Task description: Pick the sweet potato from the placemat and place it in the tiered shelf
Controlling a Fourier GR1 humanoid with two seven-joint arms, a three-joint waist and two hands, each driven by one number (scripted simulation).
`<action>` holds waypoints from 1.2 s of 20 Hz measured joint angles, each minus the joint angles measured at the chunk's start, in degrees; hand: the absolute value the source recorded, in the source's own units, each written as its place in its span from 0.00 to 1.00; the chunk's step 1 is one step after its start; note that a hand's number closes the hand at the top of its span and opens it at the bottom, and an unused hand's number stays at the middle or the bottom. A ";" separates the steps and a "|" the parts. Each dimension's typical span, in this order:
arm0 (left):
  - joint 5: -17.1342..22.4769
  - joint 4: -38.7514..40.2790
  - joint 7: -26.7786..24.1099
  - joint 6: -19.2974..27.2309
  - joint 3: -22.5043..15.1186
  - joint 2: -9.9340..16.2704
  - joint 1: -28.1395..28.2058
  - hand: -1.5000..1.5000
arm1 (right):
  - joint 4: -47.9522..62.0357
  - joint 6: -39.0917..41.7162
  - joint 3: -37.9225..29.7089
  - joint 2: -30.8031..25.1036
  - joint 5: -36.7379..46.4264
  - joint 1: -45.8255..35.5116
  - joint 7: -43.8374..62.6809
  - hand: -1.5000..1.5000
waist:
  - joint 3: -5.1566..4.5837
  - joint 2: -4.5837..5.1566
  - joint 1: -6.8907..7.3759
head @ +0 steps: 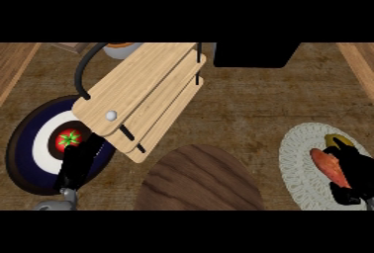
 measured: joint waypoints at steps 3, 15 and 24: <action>-0.28 1.60 -0.43 -0.21 0.06 -0.32 -1.10 0.50 | -0.37 -0.51 1.47 0.11 0.88 -1.72 -2.54 1.00 | 0.17 0.18 0.21; -1.09 0.86 -0.48 -0.38 -1.03 -1.22 -1.26 0.50 | 2.39 5.97 9.01 3.05 -5.84 -24.90 -26.01 1.00 | 1.21 0.99 1.91; -0.97 -0.53 -0.04 -0.36 -0.08 -0.86 0.35 0.50 | -1.20 10.34 -3.41 4.92 -17.37 -36.34 -26.57 1.00 | 1.22 0.70 0.53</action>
